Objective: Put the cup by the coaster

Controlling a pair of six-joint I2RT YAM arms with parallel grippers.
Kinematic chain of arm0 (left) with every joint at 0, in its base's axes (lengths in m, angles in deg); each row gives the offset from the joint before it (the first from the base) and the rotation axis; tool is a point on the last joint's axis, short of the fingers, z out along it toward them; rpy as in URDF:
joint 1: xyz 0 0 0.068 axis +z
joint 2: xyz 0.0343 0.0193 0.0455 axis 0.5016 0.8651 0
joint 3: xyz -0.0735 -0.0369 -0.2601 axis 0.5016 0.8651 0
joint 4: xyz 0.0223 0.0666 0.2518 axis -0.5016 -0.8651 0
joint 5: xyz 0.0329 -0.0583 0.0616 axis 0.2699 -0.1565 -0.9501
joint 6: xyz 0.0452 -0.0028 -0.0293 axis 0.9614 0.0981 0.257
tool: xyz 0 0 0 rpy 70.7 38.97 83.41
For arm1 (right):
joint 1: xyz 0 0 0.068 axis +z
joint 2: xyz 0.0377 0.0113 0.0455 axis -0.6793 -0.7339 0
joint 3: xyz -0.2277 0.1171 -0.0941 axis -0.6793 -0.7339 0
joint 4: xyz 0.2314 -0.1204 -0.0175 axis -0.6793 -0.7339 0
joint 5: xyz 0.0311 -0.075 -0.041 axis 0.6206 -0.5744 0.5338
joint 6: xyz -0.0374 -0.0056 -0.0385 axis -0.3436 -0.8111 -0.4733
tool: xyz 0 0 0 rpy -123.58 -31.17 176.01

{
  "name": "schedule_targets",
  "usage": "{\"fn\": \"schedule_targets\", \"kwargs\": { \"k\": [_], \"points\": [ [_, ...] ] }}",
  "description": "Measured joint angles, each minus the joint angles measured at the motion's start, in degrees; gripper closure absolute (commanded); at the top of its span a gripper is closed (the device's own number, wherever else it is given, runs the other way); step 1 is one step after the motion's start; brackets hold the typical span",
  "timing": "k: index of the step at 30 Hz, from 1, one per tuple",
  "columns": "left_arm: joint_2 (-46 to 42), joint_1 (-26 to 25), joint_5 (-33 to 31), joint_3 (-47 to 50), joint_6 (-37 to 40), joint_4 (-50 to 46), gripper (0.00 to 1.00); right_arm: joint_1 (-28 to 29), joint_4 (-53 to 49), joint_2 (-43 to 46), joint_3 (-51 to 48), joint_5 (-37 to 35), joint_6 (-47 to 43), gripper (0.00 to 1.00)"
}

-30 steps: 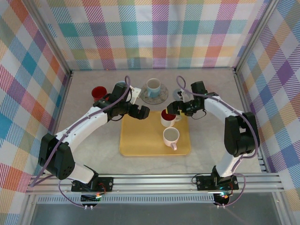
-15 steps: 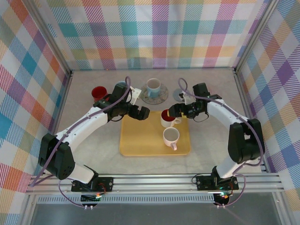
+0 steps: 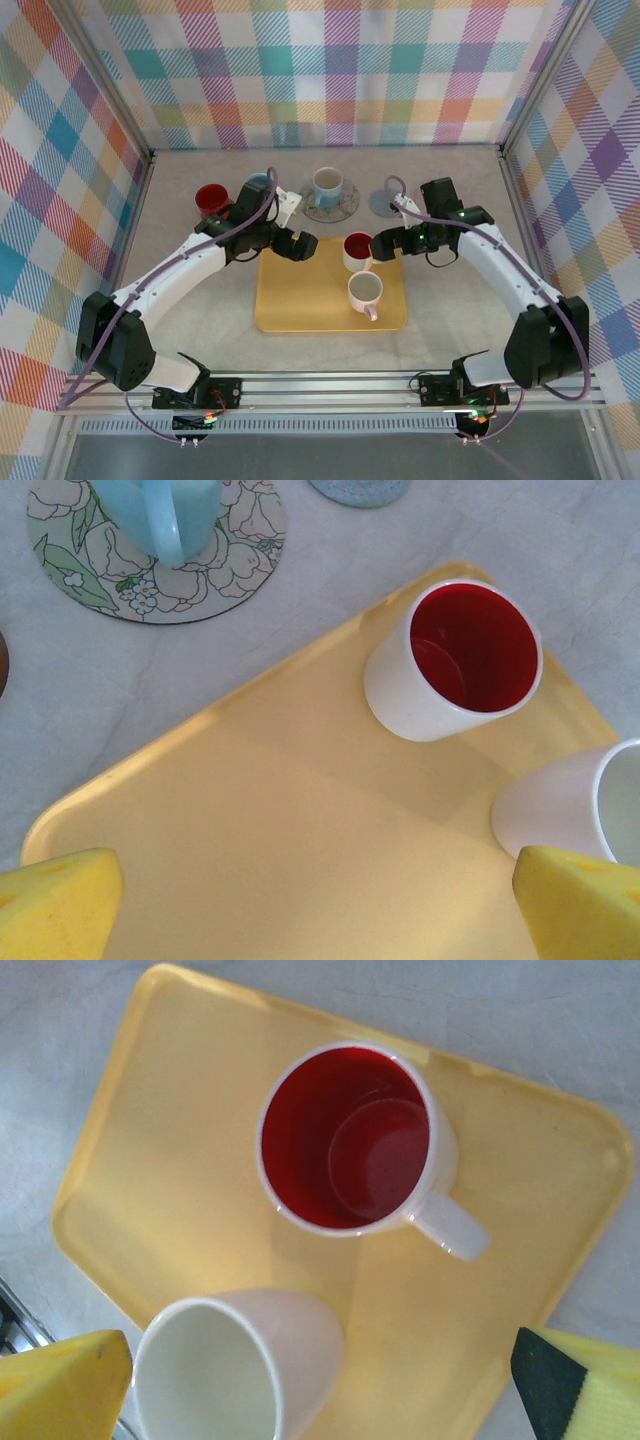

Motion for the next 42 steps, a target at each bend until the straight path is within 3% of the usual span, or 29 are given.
{"fn": "schedule_targets", "kwargs": {
  "k": [10, 19, 32, 42],
  "points": [
    [-5.25, -1.16, 1.97, 3.65, 2.86, 0.15, 0.00, 8.02, -7.10, 8.39, -0.09, -6.86, 0.98, 0.01],
    [-12.35, -3.04, 3.26, 8.83, 5.62, -0.02, 0.00, 16.13, -13.20, 9.79, -0.31, -12.57, 10.40, 0.03],
    [-23.19, -5.95, 3.17, 19.02, 8.31, 0.83, 0.00, 29.09, -12.66, 13.22, -10.34, -21.40, 23.43, 0.11],
    [-23.71, -6.32, 2.08, 21.75, 8.28, 2.12, 0.00, 32.20, -4.37, 9.55, -15.34, -22.99, 27.91, 0.21]
  ]
}}
